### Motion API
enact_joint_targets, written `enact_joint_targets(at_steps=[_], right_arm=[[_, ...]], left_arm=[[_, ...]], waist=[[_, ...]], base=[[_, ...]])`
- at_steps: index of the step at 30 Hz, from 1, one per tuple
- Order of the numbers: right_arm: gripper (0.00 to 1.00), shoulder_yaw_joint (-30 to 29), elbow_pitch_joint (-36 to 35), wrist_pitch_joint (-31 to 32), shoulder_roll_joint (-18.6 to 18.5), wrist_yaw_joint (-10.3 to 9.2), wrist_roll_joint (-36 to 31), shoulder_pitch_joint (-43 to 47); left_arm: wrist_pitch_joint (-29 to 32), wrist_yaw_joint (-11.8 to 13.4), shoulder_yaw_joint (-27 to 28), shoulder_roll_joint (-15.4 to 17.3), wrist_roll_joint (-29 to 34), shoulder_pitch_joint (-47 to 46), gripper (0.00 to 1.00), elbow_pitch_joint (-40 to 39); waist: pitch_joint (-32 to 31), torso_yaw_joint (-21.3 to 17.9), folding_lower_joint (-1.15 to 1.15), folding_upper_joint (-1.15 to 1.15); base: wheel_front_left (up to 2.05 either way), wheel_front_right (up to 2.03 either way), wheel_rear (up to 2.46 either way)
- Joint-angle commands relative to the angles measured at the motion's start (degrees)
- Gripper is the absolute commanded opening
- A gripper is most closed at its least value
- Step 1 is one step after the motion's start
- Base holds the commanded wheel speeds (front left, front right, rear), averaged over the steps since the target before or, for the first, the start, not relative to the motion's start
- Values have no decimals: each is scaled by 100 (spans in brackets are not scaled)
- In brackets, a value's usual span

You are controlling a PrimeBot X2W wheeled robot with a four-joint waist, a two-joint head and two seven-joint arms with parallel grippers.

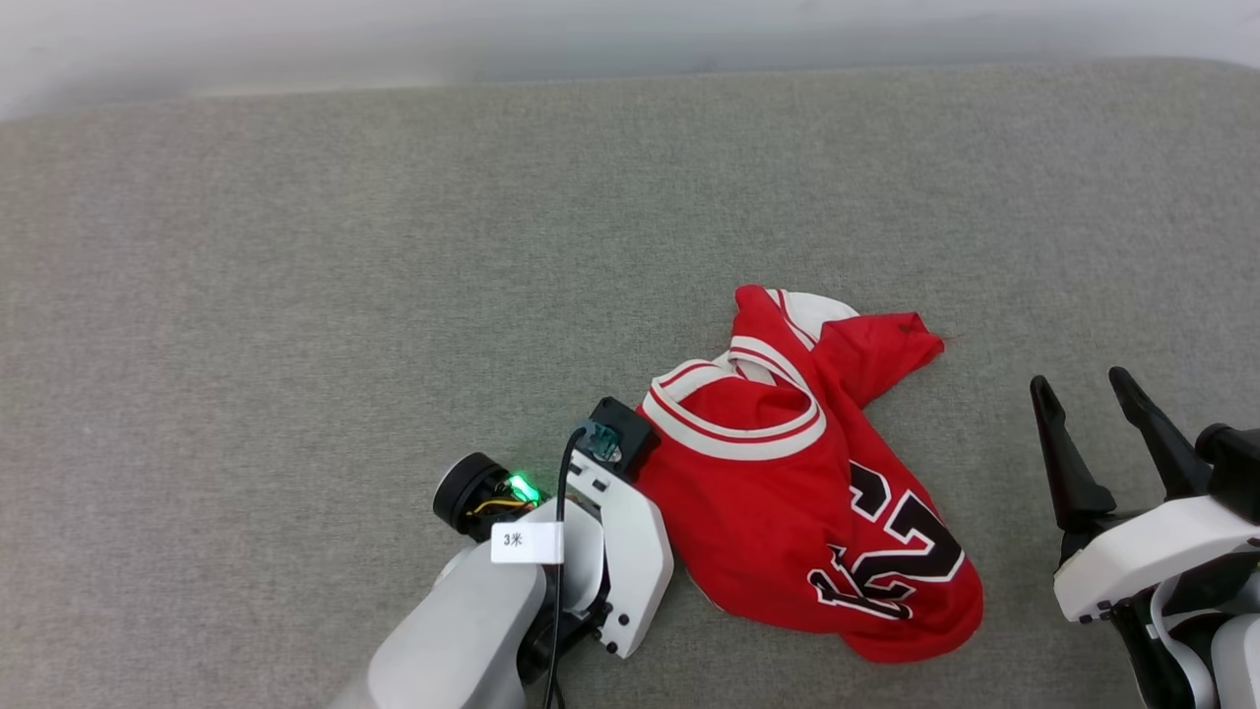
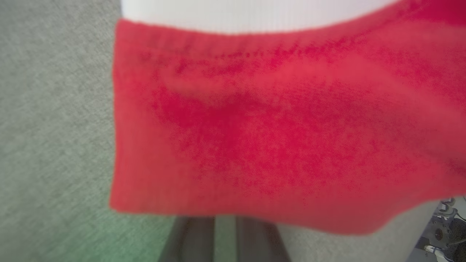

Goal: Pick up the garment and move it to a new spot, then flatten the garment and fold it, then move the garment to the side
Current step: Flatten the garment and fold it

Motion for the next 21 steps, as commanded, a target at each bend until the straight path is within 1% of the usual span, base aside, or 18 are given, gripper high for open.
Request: enact_joint_targets(at_steps=[1,8,12,17,21], right_arm=[[100,-13,28,-2,15,-4,-50,13],[100,-21,117,86,14,-4,-110,122],[100,-31,167,154,9,-4,-121,223],[100,2,234,222,21,-4,-126,309],[100,45,303,328,25,-4,-136,369]], left_arm=[[-38,22,2,45,-33,180,0,151],[-490,273,380,237,-164,229,0,-90],[-627,464,640,488,-247,402,0,-347],[-804,832,1091,877,-368,755,0,-743],[-1079,1240,1536,1165,-439,1111,0,-997]], waist=[[-73,62,0,0],[-423,336,0,0],[-617,527,0,0],[-777,724,0,0],[-842,820,0,0]], base=[[0,0,0],[0,0,0],[0,0,0],[0,0,0],[0,0,0]])
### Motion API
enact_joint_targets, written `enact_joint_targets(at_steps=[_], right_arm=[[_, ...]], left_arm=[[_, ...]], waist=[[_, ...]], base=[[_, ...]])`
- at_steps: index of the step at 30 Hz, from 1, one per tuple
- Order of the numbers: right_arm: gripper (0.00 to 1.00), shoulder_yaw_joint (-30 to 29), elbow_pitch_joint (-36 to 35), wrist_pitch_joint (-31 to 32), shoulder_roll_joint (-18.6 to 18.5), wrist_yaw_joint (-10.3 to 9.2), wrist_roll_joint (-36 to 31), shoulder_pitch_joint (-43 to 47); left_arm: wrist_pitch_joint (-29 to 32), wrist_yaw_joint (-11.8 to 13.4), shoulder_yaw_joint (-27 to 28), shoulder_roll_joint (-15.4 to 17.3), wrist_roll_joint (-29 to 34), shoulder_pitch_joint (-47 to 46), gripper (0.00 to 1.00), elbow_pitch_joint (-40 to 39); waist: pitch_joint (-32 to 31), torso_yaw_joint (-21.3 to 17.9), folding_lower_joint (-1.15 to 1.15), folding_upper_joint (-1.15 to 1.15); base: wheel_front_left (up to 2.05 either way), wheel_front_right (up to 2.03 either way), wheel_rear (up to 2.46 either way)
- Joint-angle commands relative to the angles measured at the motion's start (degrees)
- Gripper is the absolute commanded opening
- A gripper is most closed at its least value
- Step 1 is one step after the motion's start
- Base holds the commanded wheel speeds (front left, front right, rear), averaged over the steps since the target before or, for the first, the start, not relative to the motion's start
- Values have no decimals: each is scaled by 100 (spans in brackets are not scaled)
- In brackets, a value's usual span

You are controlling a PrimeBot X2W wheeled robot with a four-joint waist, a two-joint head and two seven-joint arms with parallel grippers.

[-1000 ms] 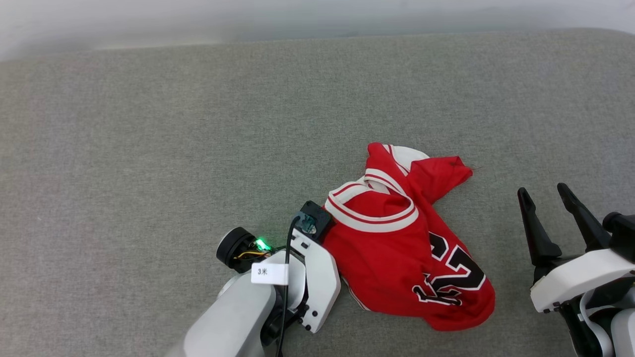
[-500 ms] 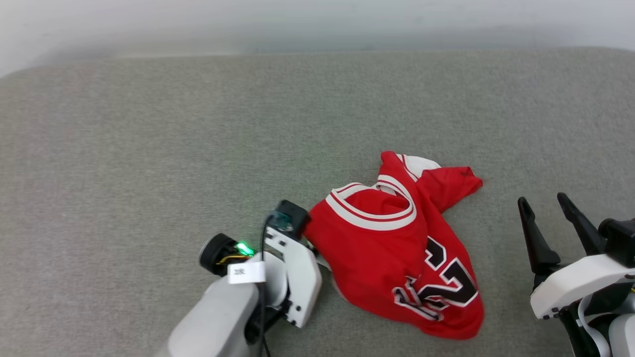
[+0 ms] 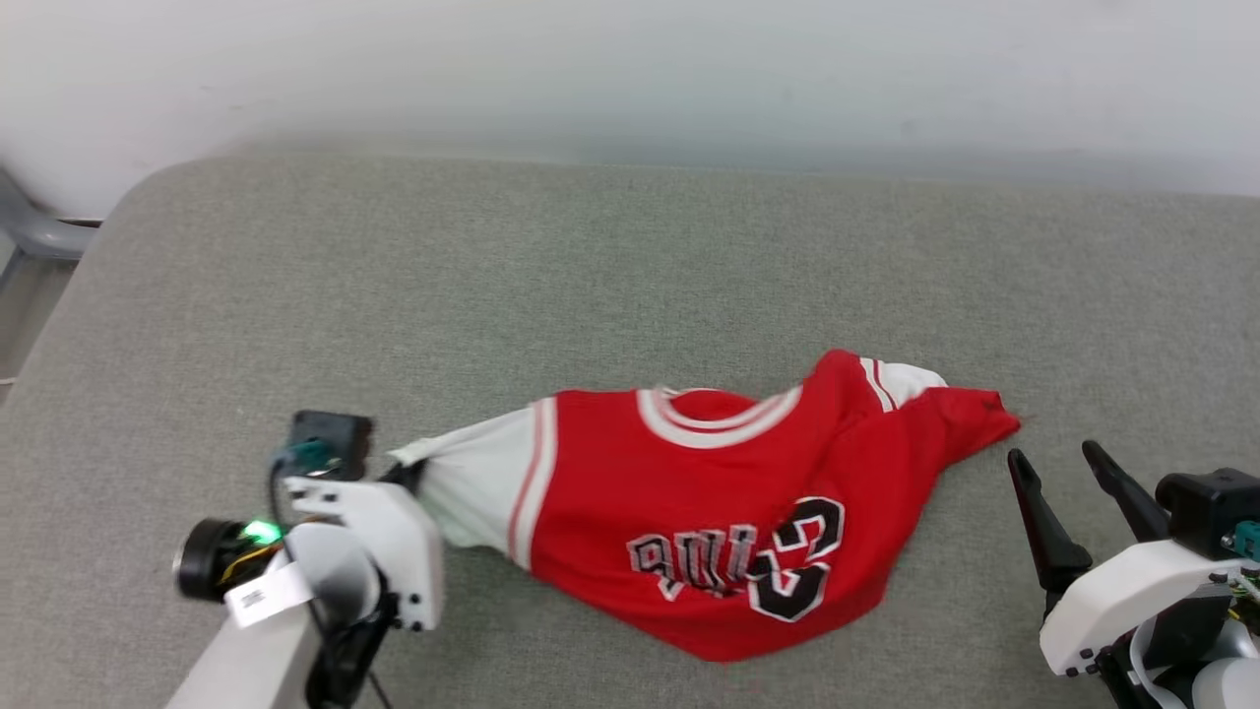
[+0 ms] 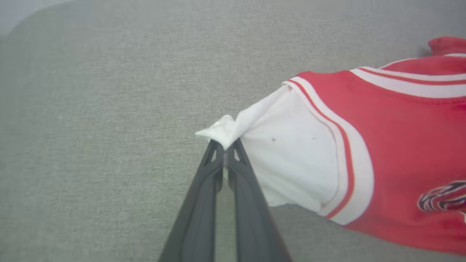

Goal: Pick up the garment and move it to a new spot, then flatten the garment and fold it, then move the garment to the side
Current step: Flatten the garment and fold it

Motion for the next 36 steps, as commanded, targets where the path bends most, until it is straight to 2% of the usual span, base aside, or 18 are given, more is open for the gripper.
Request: enact_joint_targets(at_steps=[1,4,9,10,11,12,20,21,23,28,32,36], right_arm=[[100,6,36,43,14,-4,-39,55],[100,25,89,118,34,-4,-38,99],[100,46,170,206,48,-4,-45,141],[100,44,179,216,52,-4,-40,149],[100,42,191,235,54,-4,-32,161],[100,46,197,245,50,-4,-28,176],[100,47,238,278,37,-4,-3,253],[100,47,244,272,46,-4,2,270],[100,37,238,269,58,-4,17,305],[100,161,171,321,-35,-4,64,370],[100,712,-33,738,-467,-4,153,209],[100,1662,-357,1642,-1292,-6,525,-238]], left_arm=[[-160,173,194,86,-60,216,0,-73],[-422,383,457,180,-141,531,0,-42],[-826,471,518,119,-149,846,0,232],[-930,474,518,78,-151,874,4,280],[-1057,463,496,68,-103,885,46,315],[-1205,419,473,49,-75,871,100,328],[-3008,61,340,-57,334,688,100,184],[-3137,-5,283,-65,410,694,100,107],[-3278,25,299,-94,576,756,100,-62],[-3329,-27,408,-286,1095,1043,100,-943],[-3327,-131,518,-490,1363,1221,100,-1349],[-3327,-309,617,-634,1529,1249,100,-1429]], waist=[[-53,61,0,0],[-74,91,0,0],[-119,107,0,0],[-130,113,0,0],[-144,120,0,0],[-162,126,0,0],[-321,156,0,0],[-349,161,0,0],[-378,174,0,0],[-386,235,0,0],[-319,352,0,0],[-213,475,0,0]], base=[[0,0,0],[0,0,0],[0,0,0],[0,0,0],[0,0,0],[0,0,0],[0,0,0],[0,0,0],[0,0,0],[0,0,0],[0,0,0],[0,0,0]])
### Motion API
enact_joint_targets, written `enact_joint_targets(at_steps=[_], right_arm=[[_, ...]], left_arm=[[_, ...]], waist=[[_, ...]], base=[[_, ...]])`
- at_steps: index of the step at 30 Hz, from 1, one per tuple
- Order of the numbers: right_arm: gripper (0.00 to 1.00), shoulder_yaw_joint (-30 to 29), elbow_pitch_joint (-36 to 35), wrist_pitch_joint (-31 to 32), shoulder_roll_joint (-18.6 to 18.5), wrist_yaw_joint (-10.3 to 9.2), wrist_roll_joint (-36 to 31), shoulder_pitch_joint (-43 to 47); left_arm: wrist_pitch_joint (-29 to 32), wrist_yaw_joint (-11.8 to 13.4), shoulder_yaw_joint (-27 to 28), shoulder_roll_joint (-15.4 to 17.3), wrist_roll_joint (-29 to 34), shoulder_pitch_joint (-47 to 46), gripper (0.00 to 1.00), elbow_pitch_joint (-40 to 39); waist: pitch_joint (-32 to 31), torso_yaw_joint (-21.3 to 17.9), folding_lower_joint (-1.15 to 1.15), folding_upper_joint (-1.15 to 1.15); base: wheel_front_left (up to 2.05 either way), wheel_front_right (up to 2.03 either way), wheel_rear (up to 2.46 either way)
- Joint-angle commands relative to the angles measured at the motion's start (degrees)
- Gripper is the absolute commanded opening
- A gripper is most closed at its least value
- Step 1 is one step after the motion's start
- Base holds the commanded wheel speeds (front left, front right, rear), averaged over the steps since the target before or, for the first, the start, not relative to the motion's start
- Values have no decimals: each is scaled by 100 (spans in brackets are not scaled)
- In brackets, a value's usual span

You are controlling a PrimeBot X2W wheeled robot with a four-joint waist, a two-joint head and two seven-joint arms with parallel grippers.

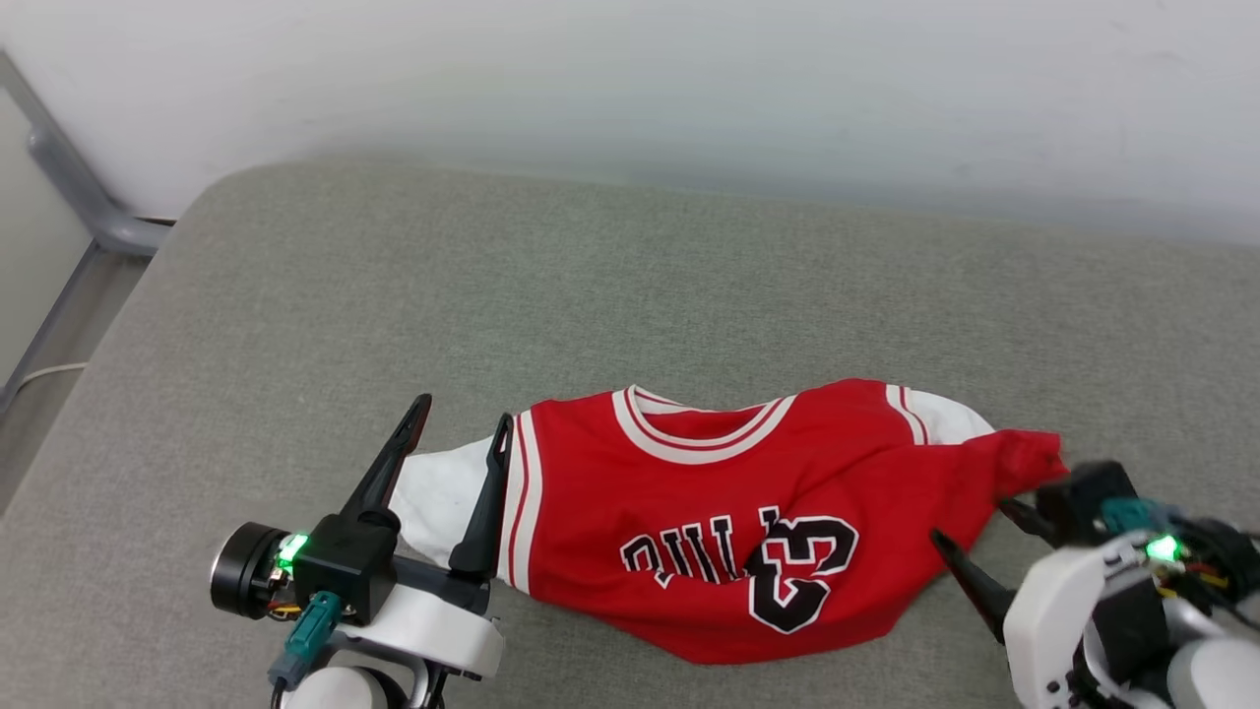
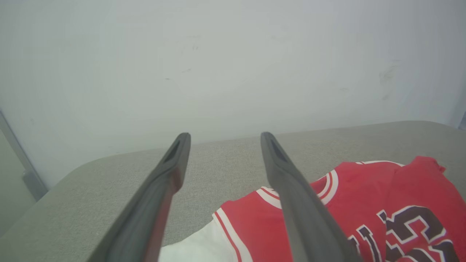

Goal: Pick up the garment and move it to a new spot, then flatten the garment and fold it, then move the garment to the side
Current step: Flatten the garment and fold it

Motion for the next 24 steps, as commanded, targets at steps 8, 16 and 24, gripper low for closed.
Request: enact_joint_targets(at_steps=[8,16,24], right_arm=[[100,1876,-262,2070,-1314,-8,1123,-1544],[100,3277,624,2741,-1764,-8,1452,-2605],[0,3882,1638,2675,-1576,-5,1825,-2646]], left_arm=[[-14,-343,237,-351,220,-88,100,12],[-14,-608,378,-674,369,-184,100,104],[-14,-783,554,-810,467,-106,100,208]], waist=[[224,348,0,0],[385,741,0,0],[424,854,0,0]], base=[[0,0,0],[0,0,0],[0,0,0]])
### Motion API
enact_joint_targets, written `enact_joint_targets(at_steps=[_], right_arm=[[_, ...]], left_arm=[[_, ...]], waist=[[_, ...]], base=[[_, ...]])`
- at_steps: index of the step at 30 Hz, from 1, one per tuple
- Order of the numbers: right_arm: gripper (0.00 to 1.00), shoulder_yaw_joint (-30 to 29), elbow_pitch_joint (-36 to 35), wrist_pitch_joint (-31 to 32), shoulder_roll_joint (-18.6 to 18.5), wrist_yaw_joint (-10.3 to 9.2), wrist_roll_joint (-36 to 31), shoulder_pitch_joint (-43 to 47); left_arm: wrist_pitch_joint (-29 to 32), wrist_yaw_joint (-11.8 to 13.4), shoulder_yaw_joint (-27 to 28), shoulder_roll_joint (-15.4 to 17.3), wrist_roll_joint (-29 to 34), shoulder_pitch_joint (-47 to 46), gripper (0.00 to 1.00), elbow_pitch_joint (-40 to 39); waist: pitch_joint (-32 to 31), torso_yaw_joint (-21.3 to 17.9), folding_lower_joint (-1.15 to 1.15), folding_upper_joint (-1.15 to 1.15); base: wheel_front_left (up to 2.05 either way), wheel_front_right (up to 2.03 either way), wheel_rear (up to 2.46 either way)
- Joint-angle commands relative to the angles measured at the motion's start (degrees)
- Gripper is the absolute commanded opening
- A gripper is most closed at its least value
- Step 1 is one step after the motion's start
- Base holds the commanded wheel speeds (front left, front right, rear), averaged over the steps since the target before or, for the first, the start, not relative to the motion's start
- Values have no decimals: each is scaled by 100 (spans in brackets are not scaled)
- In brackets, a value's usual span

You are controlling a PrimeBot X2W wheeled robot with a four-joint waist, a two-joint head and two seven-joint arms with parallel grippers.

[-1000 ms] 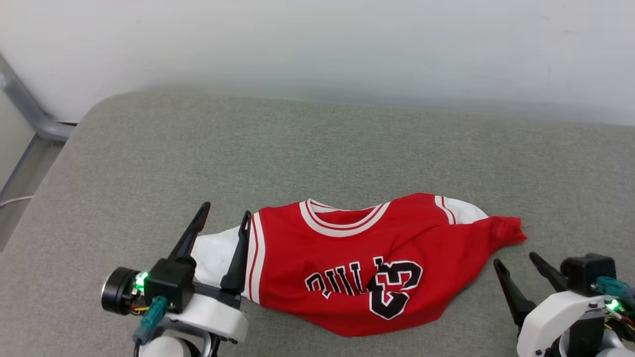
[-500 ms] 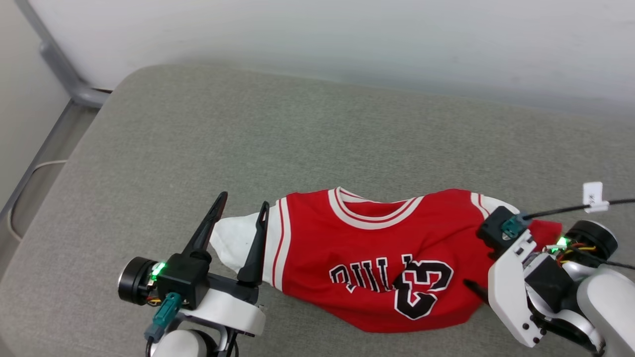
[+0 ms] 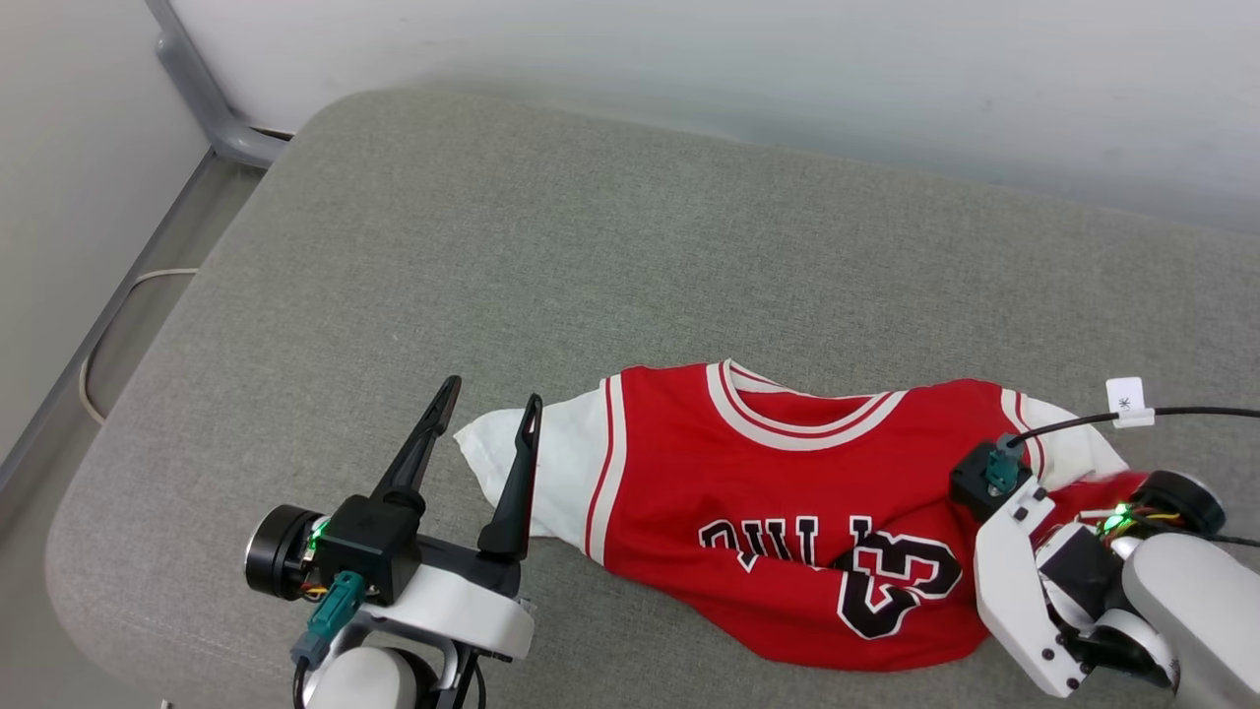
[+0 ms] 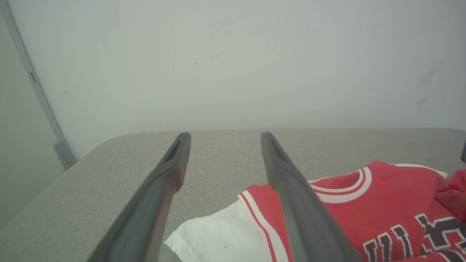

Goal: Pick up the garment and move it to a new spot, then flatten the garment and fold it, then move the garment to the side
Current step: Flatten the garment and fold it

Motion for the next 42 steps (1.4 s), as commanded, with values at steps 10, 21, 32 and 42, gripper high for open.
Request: enact_joint_targets(at_steps=[10,21,32,42], right_arm=[[0,-635,131,181,-154,-6,714,429],[0,-2783,-288,542,-337,-5,470,2475],[100,-4327,-1348,420,910,-2,-670,3562],[100,-4597,-2709,1491,819,-3,-603,2784]], left_arm=[[-15,-137,211,-82,122,148,100,90],[-15,-187,302,-170,195,320,100,118],[-15,-232,349,-146,241,327,100,257],[-15,-272,266,-149,239,209,100,256]], waist=[[-238,-462,0,0],[-393,-867,0,0],[-386,-1069,0,0],[-302,-924,0,0]], base=[[0,0,0],[0,0,0],[0,0,0],[0,0,0]])
